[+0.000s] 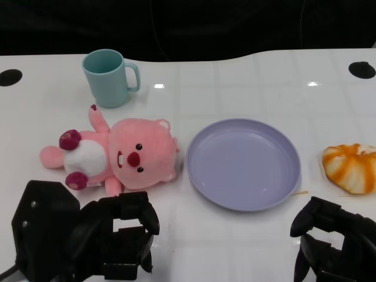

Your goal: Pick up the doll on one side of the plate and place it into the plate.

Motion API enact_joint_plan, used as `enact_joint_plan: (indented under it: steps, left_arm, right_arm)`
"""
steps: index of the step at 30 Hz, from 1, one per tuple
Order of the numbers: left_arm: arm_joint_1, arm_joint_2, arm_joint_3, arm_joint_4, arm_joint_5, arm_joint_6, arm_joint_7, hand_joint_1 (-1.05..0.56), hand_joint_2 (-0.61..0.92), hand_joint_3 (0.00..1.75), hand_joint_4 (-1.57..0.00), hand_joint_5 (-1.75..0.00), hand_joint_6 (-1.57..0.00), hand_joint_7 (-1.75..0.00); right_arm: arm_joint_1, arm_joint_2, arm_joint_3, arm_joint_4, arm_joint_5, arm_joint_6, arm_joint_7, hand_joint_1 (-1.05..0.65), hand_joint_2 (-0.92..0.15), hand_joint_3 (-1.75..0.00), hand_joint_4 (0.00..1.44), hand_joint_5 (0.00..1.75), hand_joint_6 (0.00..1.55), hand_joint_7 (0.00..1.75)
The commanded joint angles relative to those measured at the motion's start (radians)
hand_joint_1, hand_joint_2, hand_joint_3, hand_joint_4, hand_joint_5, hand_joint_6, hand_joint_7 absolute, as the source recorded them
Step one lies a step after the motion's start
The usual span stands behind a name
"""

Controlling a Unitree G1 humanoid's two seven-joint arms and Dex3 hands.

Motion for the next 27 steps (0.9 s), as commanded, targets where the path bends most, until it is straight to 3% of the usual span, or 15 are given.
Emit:
enact_joint_plan:
  steps: [1,27]
  left_arm:
    - [0.001,0.012,0.008,-0.004,0.006,-0.006,0.005,-0.07,0.48,1.32,-0.78,-1.75,-0.76,-1.56]
    - [-0.001,0.013,0.019,-0.002,-0.002,0.008,0.006,-0.07,0.50,1.30,-0.77,-1.75,-0.77,-1.52]
  right_arm:
    - [-0.004,-0.015,-0.010,-0.010,0.001,0.008,-0.002,-0.13,-0.79,-1.08,0.62,1.75,0.40,1.75]
    - [-0.007,-0.013,-0.004,-0.018,-0.003,0.019,-0.010,-0.13,-0.77,-1.09,0.63,1.75,0.41,1.73]
